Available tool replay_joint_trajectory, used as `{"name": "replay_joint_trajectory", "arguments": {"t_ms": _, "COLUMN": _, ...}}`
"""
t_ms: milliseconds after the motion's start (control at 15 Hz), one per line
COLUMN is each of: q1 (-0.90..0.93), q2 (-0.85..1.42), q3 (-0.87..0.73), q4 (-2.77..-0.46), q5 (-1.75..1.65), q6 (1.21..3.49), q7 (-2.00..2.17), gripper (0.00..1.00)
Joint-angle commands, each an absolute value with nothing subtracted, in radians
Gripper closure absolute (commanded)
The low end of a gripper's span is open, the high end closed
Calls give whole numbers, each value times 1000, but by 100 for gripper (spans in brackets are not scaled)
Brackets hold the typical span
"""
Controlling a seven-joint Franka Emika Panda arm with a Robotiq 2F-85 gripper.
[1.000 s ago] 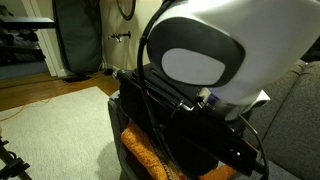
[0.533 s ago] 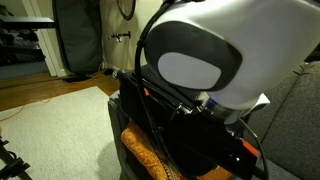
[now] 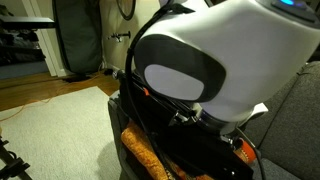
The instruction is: Move the zip to the left
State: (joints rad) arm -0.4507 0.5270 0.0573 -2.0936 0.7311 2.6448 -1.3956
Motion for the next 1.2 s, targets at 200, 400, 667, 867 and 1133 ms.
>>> {"name": "replay_joint_trajectory", "arguments": {"t_ms": 200, "q1": -473, "q2": 489, "q3": 72, "q4": -2101, "q5": 810, "q6": 2646, "q7": -1465, "gripper": 0}}
{"name": "replay_joint_trajectory", "arguments": {"t_ms": 400, "q1": -461, "q2": 506, "q3": 62, "q4": -2058, "q5": 818, "q6": 2631, "q7": -1459, "gripper": 0}}
{"name": "replay_joint_trajectory", "arguments": {"t_ms": 667, "q1": -459, "q2": 502, "q3": 69, "q4": -2052, "q5": 835, "q6": 2642, "q7": -1471, "gripper": 0}}
{"name": "replay_joint_trajectory", "arguments": {"t_ms": 867, "q1": -455, "q2": 506, "q3": 67, "q4": -2048, "q5": 837, "q6": 2640, "q7": -1468, "gripper": 0}}
{"name": "replay_joint_trajectory", "arguments": {"t_ms": 1133, "q1": -453, "q2": 511, "q3": 64, "q4": -2043, "q5": 836, "q6": 2640, "q7": -1467, "gripper": 25}}
